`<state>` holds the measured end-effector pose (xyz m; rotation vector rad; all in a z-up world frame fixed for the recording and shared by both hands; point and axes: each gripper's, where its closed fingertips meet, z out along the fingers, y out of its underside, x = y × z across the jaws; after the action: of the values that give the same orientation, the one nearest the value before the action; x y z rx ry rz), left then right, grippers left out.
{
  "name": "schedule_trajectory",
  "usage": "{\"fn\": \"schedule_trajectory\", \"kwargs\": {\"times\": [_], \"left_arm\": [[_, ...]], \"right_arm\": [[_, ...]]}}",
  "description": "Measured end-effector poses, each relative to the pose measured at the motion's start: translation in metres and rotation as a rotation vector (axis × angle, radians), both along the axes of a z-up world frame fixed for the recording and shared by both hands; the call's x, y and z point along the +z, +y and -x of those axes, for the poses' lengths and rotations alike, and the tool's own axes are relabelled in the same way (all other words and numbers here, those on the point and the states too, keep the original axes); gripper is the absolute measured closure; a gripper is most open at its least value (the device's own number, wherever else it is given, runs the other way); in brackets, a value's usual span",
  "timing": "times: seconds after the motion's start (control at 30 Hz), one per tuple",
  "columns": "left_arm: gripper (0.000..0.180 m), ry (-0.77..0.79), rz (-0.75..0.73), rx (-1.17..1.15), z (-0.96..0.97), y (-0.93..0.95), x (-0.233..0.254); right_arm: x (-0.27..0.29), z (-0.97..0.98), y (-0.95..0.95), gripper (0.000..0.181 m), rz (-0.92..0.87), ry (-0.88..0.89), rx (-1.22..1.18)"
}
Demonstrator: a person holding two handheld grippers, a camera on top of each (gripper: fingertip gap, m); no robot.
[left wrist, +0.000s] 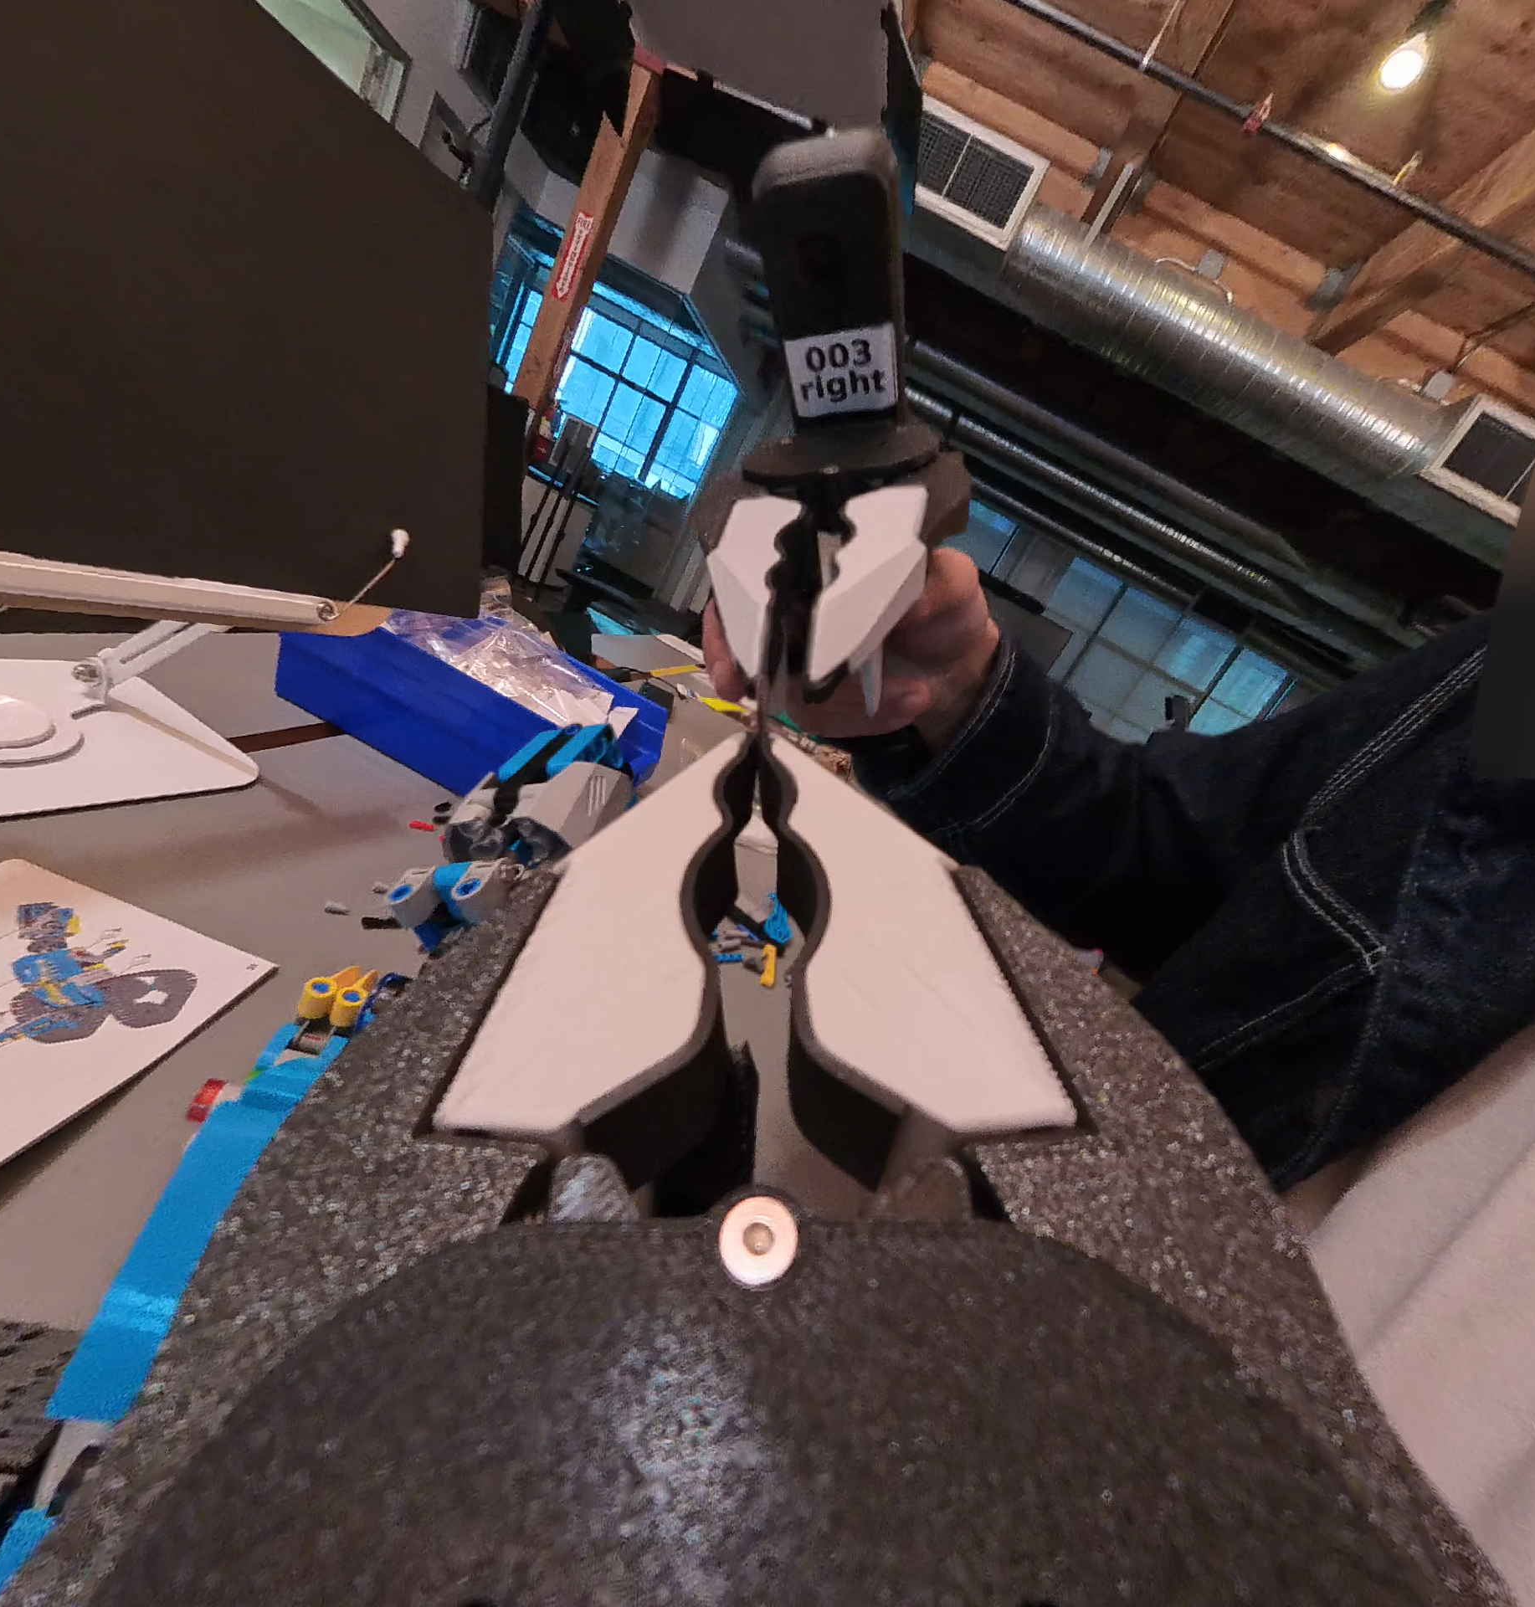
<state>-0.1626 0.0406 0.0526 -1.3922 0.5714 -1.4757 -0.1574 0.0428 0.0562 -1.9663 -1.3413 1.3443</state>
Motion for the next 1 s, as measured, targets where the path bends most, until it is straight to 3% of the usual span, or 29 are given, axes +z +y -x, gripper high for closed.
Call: {"fn": "schedule_trajectory", "kwargs": {"times": [0.07,0.17,0.43,0.67,0.8,0.9,1.0], "left_arm": [[0.180,-0.030,0.020,-0.014,0.002,0.000,0.001],[0.180,-0.090,0.059,-0.024,0.009,0.002,0.000],[0.180,-0.127,0.082,-0.070,0.007,-0.002,-0.004],[0.180,-0.110,0.089,-0.057,0.003,0.000,-0.008],[0.180,-0.077,0.089,-0.033,0.001,0.003,-0.013],[0.179,0.032,0.037,0.043,-0.002,0.008,-0.022],[0.146,0.194,-0.083,0.176,-0.001,0.015,-0.029]], "right_arm": [[-0.002,-0.002,0.005,0.162,-0.087,0.007,-0.020],[0.004,-0.009,0.010,0.163,-0.185,0.112,-0.086],[-0.006,0.001,-0.002,0.158,0.007,0.289,-0.135],[-0.014,-0.001,0.002,0.181,0.002,0.259,-0.135],[-0.019,-0.002,0.004,0.181,-0.004,0.230,-0.140],[-0.028,-0.005,0.010,0.181,0.007,0.178,-0.168],[-0.036,-0.010,0.017,0.181,0.045,0.113,-0.215]]}}
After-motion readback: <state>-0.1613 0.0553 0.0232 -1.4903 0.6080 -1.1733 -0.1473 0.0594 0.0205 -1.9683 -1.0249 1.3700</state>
